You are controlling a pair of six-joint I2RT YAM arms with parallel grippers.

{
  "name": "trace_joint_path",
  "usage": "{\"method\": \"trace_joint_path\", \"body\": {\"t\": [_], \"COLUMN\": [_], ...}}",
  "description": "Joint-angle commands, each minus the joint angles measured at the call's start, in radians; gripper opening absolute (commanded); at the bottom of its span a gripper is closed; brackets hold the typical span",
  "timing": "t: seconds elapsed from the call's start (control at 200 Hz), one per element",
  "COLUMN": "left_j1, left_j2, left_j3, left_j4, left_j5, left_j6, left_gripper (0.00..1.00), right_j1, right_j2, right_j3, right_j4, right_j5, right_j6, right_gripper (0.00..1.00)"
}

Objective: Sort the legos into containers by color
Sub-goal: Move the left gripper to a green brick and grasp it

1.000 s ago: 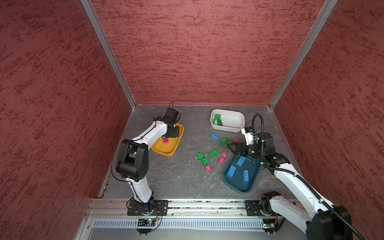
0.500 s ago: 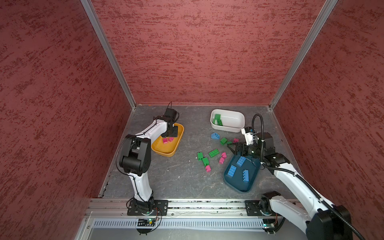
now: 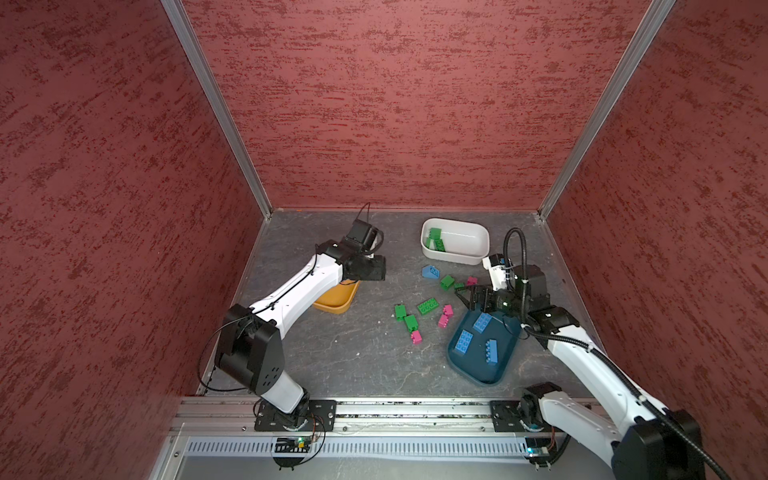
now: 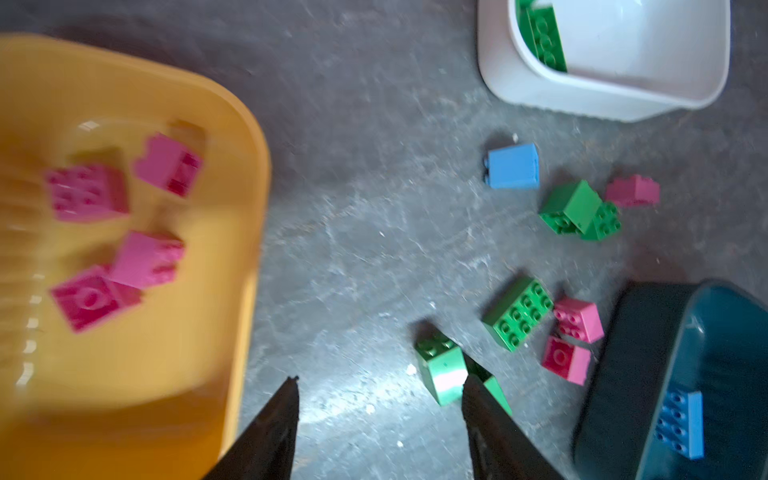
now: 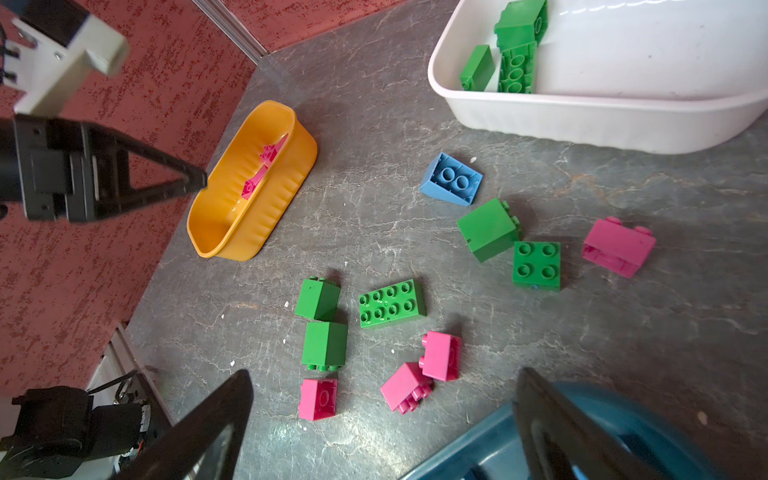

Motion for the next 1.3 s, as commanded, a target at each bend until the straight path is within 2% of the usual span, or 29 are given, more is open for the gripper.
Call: {"method": "trace_joint_path", "body": {"t": [0.0, 0.095, 0.205, 0.466, 0.877, 1.087, 1.293], "left_j1": [-0.061, -0.121, -0.183, -0.242, -0.266, -0.267, -0.228], "left_j2": [0.026, 0.068, 0.124, 0.228, 0.326, 0.310, 0.270], "left_j3": [-0.036, -0.051, -0.049, -0.064, -0.057, -0.033, 0.041], "left_j4": [0.059, 0.099, 0.110, 0.175, 0.153, 0.117, 0.102], "left_j5": [-0.019, -0.049, -0.146, -0.209, -0.243, -0.243, -0.211], "left_j6": [-0.128, -0.187, -0.242, -0.323, -0.309, -0.267, -0.190], "left_gripper": [0.63, 0.63, 0.62, 0.59, 0.46, 0.26, 0.25], "right_j1": [-0.002, -0.002, -0.002, -0.003, -0.005, -0.004, -0.005], "right_j2": [-0.004, -0.003, -0.009, -0.012, -0.001, 0.005, 0.020], "right_j3": [0.005, 0.002, -0.003, -0.016, -0.020, -0.019, -0.017], "right_j4": [0.012, 0.010, 0.007, 0.006, -0.006, -0.006, 0.022], "right_j5": [0.010, 0.006, 0.010, 0.016, 0.035, 0.046, 0.039], "right_j6": [-0.019, -0.021, -0.024, -0.029, -0.050, -0.050, -0.040], "right_gripper": [0.99, 0.99, 0.99, 0.99, 0.99, 0.99, 0.99]}}
